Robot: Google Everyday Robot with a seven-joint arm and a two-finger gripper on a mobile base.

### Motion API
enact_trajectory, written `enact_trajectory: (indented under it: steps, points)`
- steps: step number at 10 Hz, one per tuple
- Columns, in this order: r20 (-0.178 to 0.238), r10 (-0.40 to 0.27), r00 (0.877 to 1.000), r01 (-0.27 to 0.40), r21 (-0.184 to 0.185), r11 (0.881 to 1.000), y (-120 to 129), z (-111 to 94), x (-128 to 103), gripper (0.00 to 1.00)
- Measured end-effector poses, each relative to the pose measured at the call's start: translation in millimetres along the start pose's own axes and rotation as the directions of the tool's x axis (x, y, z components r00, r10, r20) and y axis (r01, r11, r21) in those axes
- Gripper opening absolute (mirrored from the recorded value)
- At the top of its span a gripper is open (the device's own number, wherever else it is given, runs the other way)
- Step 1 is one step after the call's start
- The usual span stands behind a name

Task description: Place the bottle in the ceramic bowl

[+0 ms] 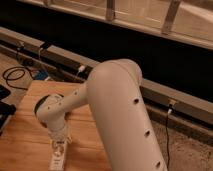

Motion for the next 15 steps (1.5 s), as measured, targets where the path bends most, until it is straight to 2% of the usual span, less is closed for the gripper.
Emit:
enact_trajectory:
  steps: [1,2,4,5,6,8,9,10,11,12,15]
  points:
    - [0.009,0.007,1.000,-0.006,-0.018,1.000,0,-3,0,0.11]
    - [0.020,0.015,1.000,-0.014,-0.053,0.999,-4,-7,-1,0.03]
    - [0.056,0.029,0.998,-0.023,-0.110,0.994,-12,-23,-7,0.00]
    - [0.092,0.021,0.996,-0.011,-0.112,0.994,-10,-35,-9,0.00]
    - [0.126,0.015,0.992,-0.001,-0.107,0.994,-6,-50,-11,0.00]
    - [0.222,-0.005,0.975,0.022,-0.076,0.997,3,-104,-27,0.00]
    - [0.255,-0.017,0.967,0.034,-0.064,0.997,11,-123,-37,0.00]
    - [0.301,-0.044,0.953,0.060,-0.042,0.997,21,-141,-55,0.00]
    - [0.346,-0.074,0.935,0.092,-0.037,0.995,35,-154,-71,0.00]
    - [0.360,-0.083,0.929,0.104,-0.038,0.994,41,-159,-75,0.00]
    - [0.361,-0.082,0.929,0.102,-0.035,0.994,38,-159,-77,0.00]
